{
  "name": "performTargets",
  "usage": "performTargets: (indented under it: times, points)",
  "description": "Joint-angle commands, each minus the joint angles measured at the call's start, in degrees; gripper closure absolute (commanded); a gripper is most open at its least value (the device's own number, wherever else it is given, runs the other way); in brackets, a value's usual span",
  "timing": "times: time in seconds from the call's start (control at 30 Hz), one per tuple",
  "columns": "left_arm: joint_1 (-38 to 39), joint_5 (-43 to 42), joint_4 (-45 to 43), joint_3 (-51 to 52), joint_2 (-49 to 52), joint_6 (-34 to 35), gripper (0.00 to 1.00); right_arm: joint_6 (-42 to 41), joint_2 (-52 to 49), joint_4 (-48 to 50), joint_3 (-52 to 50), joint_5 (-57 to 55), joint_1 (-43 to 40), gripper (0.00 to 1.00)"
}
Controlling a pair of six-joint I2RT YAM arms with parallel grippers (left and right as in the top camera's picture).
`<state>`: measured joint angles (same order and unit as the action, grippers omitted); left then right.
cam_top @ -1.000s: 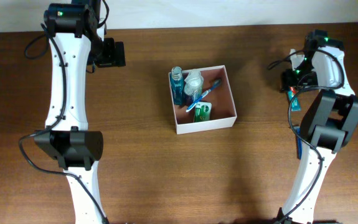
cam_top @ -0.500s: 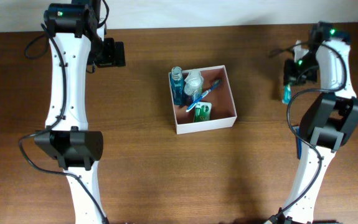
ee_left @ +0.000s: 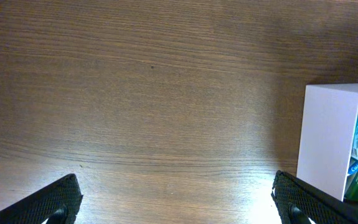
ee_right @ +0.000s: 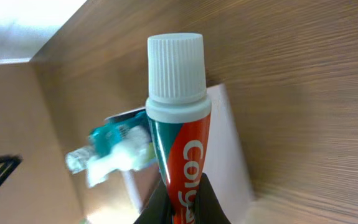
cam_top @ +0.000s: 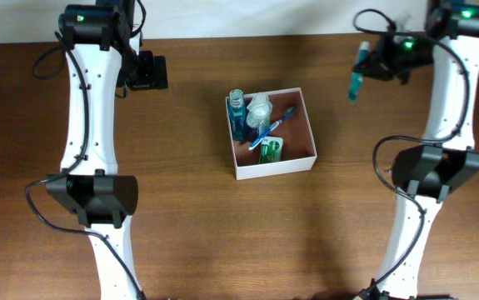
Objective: Pack container
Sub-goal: 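Carry the toothpaste tube over the box and lower it in, then open the right gripper and move it toward the blue razor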
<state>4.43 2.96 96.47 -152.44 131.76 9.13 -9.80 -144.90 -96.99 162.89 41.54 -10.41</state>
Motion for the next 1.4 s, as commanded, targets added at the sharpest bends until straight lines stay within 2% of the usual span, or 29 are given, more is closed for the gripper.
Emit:
performTargets:
  times: [0.0, 0.13, 0.2, 0.3, 0.5, 0.6, 0.83, 1.0, 1.37]
  points:
    - [-0.1, -0.4, 0.0, 0.2, -1.8, 0.5, 0.01, -1.2, 2.6, -0.4, 0.8, 4.5, 3.9, 0.96]
    - [-0.1, -0.4, 0.0, 0.2, -1.8, 0.5, 0.01, -1.5, 5.4, -0.4, 0.7, 3.6, 6.8, 0.96]
    - [-0.1, -0.4, 0.0, 0.2, -1.7, 0.5, 0.01, -3.2, 7.3, -0.4, 0.7, -0.6, 8.6, 0.96]
    - [-0.1, -0.4, 0.0, 0.2, -1.8, 0.5, 0.01, -8.2, 10.5, -0.4, 0.6, -14.0, 13.2, 0.96]
    - [-0.1, -0.4, 0.0, 0.2, -1.8, 0.5, 0.01, -14.9, 12.2, -0.3, 0.6, -18.4, 21.8, 0.96]
    - [-0.1, -0.4, 0.0, 0.2, -1.8, 0.5, 0.01, -24.0, 12.1, -0.4, -0.4, -29.2, 25.9, 0.96]
    - [-0.1, -0.4, 0.0, 0.2, -1.7, 0.5, 0.01, -32.5, 12.1, -0.4, -0.7, -36.5, 25.7, 0.96]
    - [-0.1, -0.4, 0.0, 0.2, -1.8, 0.5, 0.01, -33.0, 12.1, -0.3, -1.8, -37.7, 25.4, 0.96]
    - [-0.1, -0.4, 0.0, 0.2, -1.8, 0.5, 0.01, -43.2, 12.1, -0.3, -16.1, -39.5, 25.7, 0.94]
